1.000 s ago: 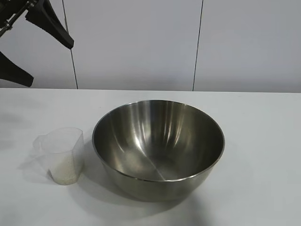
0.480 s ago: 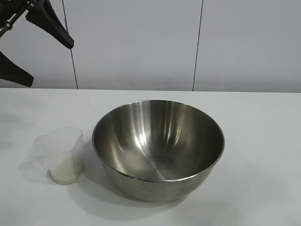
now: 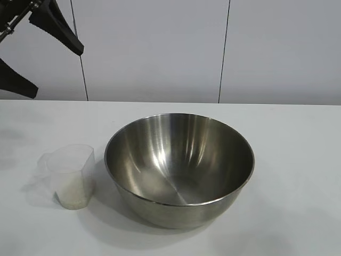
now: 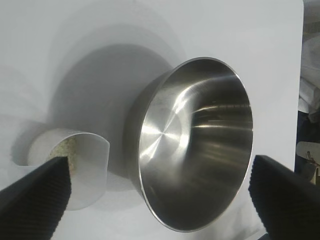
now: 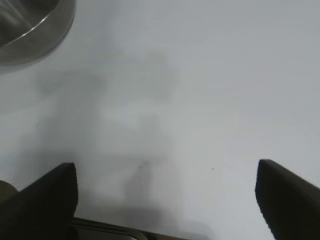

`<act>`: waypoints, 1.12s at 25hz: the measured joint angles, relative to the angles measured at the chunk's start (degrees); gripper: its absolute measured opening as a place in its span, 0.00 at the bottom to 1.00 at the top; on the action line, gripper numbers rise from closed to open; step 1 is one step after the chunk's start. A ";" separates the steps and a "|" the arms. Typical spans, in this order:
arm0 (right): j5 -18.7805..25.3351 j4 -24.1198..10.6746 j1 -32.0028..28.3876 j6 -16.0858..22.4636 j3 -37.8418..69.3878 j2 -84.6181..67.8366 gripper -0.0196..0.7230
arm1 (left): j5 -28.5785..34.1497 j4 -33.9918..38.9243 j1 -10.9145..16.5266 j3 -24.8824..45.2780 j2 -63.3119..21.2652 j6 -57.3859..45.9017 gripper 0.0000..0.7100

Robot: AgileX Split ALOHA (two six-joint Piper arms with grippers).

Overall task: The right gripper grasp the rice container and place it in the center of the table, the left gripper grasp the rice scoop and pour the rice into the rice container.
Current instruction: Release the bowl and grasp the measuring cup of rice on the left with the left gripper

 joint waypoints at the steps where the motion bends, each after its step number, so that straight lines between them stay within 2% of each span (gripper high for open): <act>1: -0.12 0.20 0.00 0.00 0.02 0.00 0.92 | 0.00 0.00 0.00 0.00 0.00 0.00 0.98; 7: -1.71 2.79 0.00 0.00 0.02 -1.51 0.92 | 0.00 0.00 0.00 0.00 0.00 0.00 0.98; 15: -1.86 3.11 0.00 0.00 0.02 -12.16 0.92 | -0.01 0.00 0.00 0.00 0.00 0.00 0.98; 21: -1.81 3.11 0.00 0.00 0.02 -13.43 0.92 | -0.62 0.00 0.00 0.00 0.00 0.10 0.98; 28: -1.81 3.05 0.00 0.00 0.02 -13.50 0.92 | -0.08 0.15 0.00 0.10 -0.06 11.61 0.98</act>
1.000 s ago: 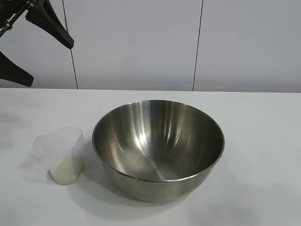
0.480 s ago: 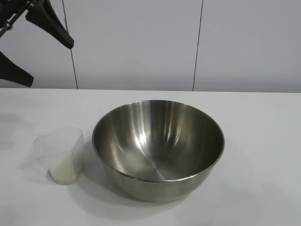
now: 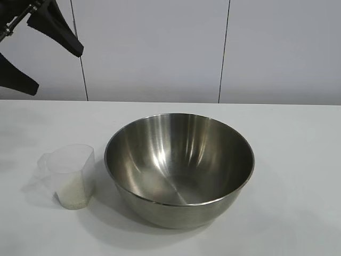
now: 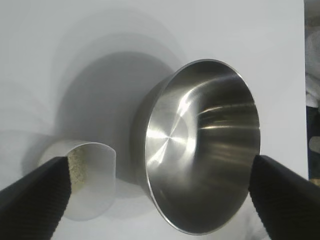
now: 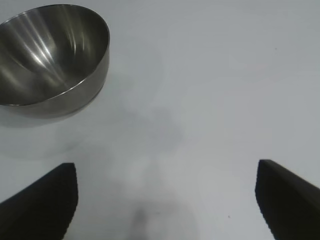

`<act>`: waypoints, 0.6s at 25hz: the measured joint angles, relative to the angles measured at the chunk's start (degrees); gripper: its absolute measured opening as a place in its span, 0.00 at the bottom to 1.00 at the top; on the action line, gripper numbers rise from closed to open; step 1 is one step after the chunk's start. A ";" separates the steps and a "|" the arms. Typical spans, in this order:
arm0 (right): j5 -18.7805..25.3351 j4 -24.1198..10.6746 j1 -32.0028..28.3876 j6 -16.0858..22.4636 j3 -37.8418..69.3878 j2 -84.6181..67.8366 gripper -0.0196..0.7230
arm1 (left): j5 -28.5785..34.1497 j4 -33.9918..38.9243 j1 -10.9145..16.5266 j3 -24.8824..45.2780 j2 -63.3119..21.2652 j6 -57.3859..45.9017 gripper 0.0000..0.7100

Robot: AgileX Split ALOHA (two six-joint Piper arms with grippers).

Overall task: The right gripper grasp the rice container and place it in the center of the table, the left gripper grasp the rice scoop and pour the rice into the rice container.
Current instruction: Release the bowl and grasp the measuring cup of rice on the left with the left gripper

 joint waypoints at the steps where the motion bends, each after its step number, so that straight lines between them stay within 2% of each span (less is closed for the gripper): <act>1: 0.00 0.00 0.00 0.00 0.00 0.00 0.92 | -0.08 0.19 0.00 0.35 -0.31 1.46 0.98; 3: 0.00 0.00 0.00 0.00 0.00 0.00 0.92 | -2.66 0.55 -0.48 2.85 -1.98 4.96 0.98; 6: -0.06 0.00 0.00 0.00 0.00 0.00 0.92 | -16.62 -0.07 -3.48 8.68 -7.24 12.58 0.98; 8: 0.00 0.00 0.00 0.00 0.00 0.00 0.92 | -32.08 -1.84 -7.37 13.24 -10.82 19.84 0.98; 12: 0.00 0.00 0.00 0.00 0.00 0.00 0.92 | -62.25 -4.79 -18.85 21.19 -14.26 34.31 0.94; 14: 0.00 0.00 0.00 0.00 0.00 0.00 0.92 | -72.59 -5.22 -23.51 23.30 -13.99 39.62 0.94; 15: 0.00 0.00 0.00 0.00 0.00 0.00 0.92 | -76.79 -5.47 -24.87 23.76 -13.80 41.17 0.93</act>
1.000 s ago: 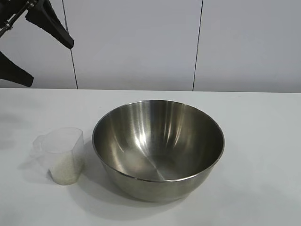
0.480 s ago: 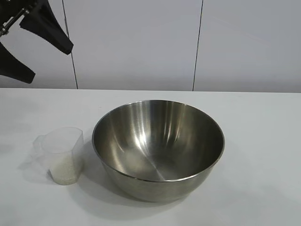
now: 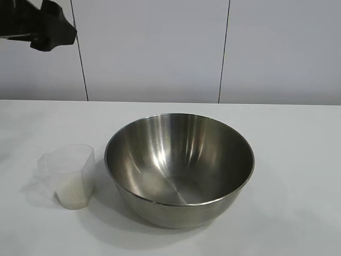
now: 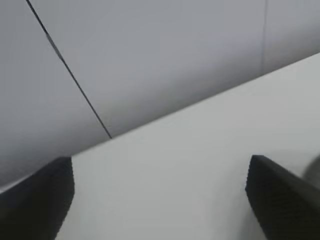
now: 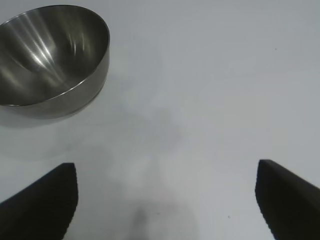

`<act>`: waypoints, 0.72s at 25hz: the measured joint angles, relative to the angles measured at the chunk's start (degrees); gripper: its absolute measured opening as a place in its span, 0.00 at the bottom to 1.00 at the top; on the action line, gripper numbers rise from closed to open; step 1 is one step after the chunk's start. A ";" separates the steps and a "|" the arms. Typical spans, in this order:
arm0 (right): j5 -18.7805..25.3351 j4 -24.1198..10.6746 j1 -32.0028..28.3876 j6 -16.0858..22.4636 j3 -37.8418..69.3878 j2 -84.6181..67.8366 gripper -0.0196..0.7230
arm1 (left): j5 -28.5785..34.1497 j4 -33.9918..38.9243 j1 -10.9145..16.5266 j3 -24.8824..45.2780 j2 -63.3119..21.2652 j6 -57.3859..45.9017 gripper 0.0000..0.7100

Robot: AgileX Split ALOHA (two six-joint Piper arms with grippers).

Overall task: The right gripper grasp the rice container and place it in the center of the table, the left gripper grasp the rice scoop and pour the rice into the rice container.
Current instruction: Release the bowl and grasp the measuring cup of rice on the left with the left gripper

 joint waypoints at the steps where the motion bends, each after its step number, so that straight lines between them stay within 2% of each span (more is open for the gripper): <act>1: 0.00 0.00 0.00 0.00 0.00 0.00 0.92 | -2.89 -0.35 -1.22 0.24 0.07 0.57 0.93; 4: -0.05 0.00 0.00 0.00 0.00 0.00 0.92 | -9.14 -2.38 -2.57 0.30 0.07 -3.56 0.91; 7: -0.05 0.00 0.00 0.00 0.00 0.00 0.92 | -11.88 -3.10 -2.63 0.30 0.07 -11.24 0.89; 14: -0.05 0.00 0.00 0.00 0.00 0.00 0.92 | -6.84 -2.52 -2.63 0.71 0.07 -14.81 0.89; 18: -0.05 0.00 0.00 0.00 0.00 0.00 0.92 | -6.58 5.99 -2.63 4.87 0.07 -15.90 0.89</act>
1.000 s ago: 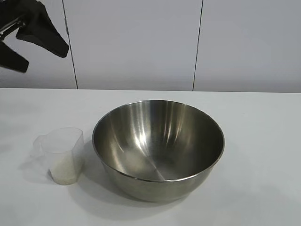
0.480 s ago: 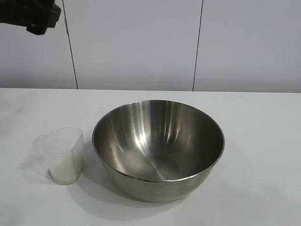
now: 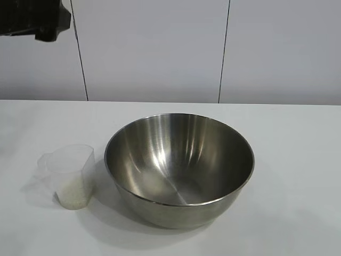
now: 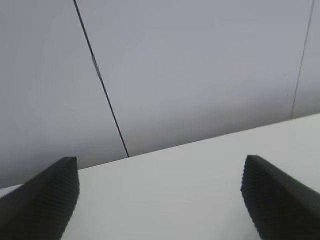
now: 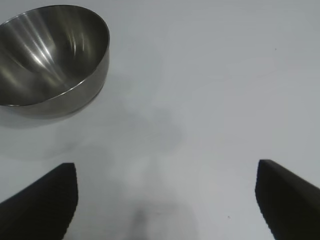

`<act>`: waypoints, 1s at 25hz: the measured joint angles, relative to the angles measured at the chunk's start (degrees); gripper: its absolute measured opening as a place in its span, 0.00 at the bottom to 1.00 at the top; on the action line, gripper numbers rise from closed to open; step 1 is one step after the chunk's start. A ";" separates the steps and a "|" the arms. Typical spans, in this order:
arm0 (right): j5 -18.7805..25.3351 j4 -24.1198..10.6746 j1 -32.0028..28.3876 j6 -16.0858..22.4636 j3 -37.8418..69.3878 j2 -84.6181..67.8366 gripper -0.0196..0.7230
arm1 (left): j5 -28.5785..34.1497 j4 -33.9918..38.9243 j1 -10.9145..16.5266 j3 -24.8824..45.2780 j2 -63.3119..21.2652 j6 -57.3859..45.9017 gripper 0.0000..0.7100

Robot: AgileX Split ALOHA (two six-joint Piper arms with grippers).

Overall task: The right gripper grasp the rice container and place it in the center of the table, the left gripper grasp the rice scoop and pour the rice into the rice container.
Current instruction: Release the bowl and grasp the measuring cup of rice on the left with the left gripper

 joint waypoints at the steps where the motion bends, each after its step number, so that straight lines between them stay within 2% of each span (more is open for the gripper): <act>1: 0.00 0.00 0.00 0.00 0.00 0.00 0.92 | -0.48 2.52 0.00 1.54 0.00 -1.27 0.89; 8: 0.00 0.00 0.00 0.00 0.00 0.00 0.92 | -8.46 13.93 0.00 10.51 0.00 -10.03 0.89; 11: 0.00 0.00 0.00 0.00 0.00 0.00 0.92 | -14.42 18.34 0.00 14.61 0.00 -14.87 0.89; 17: 0.00 0.00 0.00 0.00 0.00 0.00 0.92 | -27.67 19.61 0.00 23.95 -0.05 -31.18 0.89; 21: 0.00 0.00 0.00 0.00 0.00 0.00 0.92 | -29.51 21.29 0.00 28.94 -0.29 -36.53 0.89; 25: 0.00 0.00 0.00 0.00 0.00 0.00 0.92 | -29.62 24.21 0.00 32.61 -0.31 -37.64 0.89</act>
